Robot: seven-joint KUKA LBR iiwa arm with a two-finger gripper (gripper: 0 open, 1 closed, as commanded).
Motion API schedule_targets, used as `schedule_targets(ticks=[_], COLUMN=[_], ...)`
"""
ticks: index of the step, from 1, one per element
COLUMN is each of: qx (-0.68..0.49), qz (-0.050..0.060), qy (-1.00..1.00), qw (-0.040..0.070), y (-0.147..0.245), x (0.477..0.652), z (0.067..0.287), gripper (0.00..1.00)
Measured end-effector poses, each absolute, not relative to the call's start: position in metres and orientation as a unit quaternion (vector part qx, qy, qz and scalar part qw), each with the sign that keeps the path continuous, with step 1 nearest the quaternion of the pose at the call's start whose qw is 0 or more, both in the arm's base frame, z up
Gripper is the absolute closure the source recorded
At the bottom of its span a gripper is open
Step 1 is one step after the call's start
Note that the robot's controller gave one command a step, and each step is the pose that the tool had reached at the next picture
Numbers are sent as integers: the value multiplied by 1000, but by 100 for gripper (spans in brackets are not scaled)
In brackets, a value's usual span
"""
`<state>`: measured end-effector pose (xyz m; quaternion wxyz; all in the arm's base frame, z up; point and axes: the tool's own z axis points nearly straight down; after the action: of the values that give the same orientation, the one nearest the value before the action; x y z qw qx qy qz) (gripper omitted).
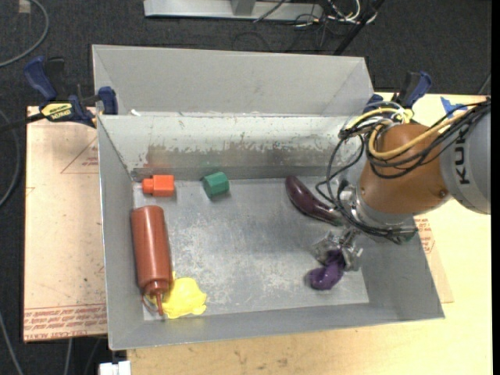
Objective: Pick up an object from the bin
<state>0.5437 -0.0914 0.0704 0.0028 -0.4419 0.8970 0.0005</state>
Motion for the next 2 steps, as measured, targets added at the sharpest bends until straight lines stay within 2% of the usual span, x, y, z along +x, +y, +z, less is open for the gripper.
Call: schedule_targets(ticks=[1,2], qx=[-442,-441], qz=[2,3], qy=[897,897], qw=[1,1], y=[-91,-91], x=[542,542], z=[74,92], gripper=[100,100])
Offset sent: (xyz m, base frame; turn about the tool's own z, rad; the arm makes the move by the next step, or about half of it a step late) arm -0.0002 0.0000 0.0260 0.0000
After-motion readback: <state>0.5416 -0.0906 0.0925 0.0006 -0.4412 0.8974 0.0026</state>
